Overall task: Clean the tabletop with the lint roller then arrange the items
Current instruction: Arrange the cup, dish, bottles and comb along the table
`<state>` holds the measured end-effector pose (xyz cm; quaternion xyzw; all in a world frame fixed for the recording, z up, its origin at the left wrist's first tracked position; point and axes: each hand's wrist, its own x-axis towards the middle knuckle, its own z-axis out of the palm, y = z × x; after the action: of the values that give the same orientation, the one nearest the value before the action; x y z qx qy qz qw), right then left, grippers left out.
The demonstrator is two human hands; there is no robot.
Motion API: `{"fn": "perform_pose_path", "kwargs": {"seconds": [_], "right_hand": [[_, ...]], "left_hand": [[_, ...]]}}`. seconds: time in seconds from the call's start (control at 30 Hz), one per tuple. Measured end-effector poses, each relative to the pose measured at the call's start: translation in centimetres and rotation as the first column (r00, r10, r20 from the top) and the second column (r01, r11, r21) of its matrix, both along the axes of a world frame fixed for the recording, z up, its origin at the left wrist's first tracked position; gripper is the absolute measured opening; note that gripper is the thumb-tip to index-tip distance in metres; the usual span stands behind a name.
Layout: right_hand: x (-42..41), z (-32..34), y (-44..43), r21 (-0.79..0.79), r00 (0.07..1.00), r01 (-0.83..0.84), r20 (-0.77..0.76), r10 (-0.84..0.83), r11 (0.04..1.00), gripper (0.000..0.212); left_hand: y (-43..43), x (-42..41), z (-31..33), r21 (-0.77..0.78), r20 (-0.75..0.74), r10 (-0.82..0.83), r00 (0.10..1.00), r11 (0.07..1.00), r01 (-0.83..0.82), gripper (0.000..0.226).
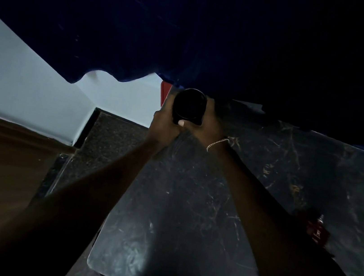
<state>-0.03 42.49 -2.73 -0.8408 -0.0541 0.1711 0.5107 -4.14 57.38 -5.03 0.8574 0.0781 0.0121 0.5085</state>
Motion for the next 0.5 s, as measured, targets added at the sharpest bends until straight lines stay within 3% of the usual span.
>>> {"fn": "perform_pose_path", "kwargs": {"seconds": [0.33,0.5], "right_hand": [[0.21,-1.11,0.65,-0.015,0.997,0.062,-0.049,-0.062,0.998,0.100],[-0.21,-0.49,0.31,-0.028,0.992,0.051,-0.111,-0.054,0.998,0.115]], "left_hand": [[0.18,0.31,-0.50,0.051,0.018,-0.005,1.000,0.999,0.004,0.091],[-0.19,0.11,-0.01,0.051,-0.006,0.006,1.000,0.999,-0.006,0.092]]}}
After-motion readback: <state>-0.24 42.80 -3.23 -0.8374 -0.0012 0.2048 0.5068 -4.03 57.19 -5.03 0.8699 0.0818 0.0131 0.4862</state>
